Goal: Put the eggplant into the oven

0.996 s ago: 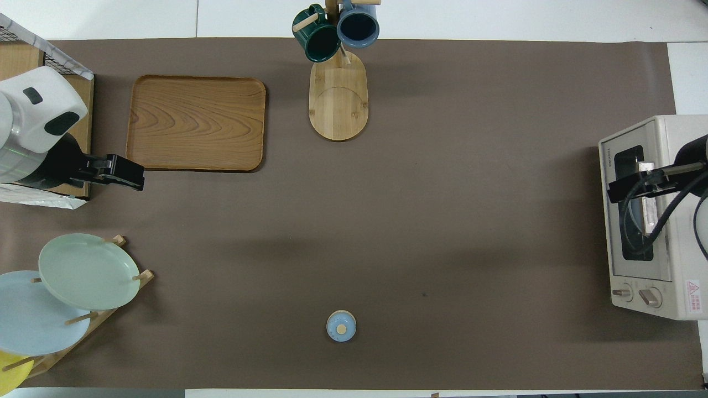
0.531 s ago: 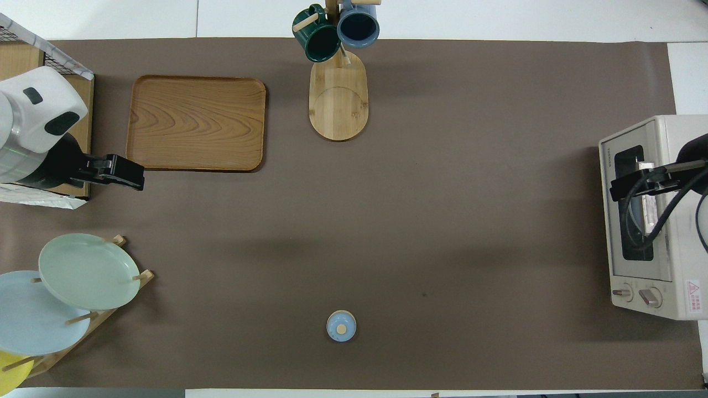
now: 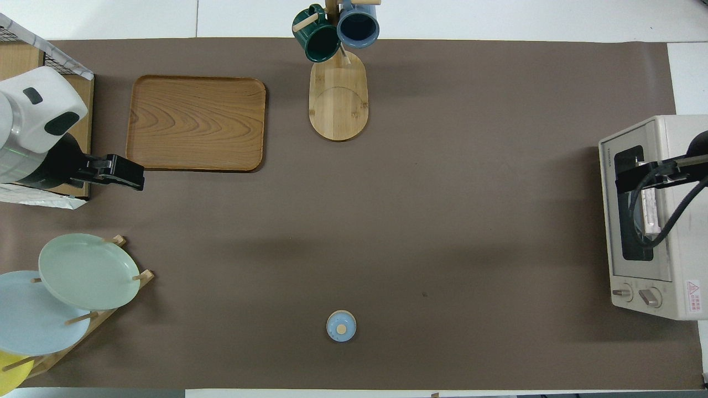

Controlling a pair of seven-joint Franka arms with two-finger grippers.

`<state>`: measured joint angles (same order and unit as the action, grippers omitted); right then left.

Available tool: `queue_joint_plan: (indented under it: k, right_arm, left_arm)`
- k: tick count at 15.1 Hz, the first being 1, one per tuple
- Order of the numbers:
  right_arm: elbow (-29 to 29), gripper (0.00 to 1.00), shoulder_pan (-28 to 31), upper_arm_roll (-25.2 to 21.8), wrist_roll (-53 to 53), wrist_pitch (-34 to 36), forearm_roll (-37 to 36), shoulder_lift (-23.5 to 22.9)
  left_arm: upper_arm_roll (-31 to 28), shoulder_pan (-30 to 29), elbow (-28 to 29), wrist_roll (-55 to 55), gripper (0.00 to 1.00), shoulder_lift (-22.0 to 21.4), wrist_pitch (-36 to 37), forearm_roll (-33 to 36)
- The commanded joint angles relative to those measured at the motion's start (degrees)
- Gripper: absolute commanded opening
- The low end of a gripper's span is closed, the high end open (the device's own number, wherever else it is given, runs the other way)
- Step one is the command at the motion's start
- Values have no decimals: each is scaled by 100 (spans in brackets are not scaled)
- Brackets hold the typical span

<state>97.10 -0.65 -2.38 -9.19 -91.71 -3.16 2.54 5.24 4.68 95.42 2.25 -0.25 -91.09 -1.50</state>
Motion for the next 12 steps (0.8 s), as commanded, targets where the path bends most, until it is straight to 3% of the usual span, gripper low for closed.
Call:
queue_joint_plan:
  k: [1,12]
  right_arm:
    - [-86,100,21,10,84,13,61,-34]
    - [-69,100,-5,19,58,39,272,-26]
  left_arm:
    - [-6,-20,-6,-49,100,-72,91,70]
    - [-6,-20,-6,-49,100,-72,91,70]
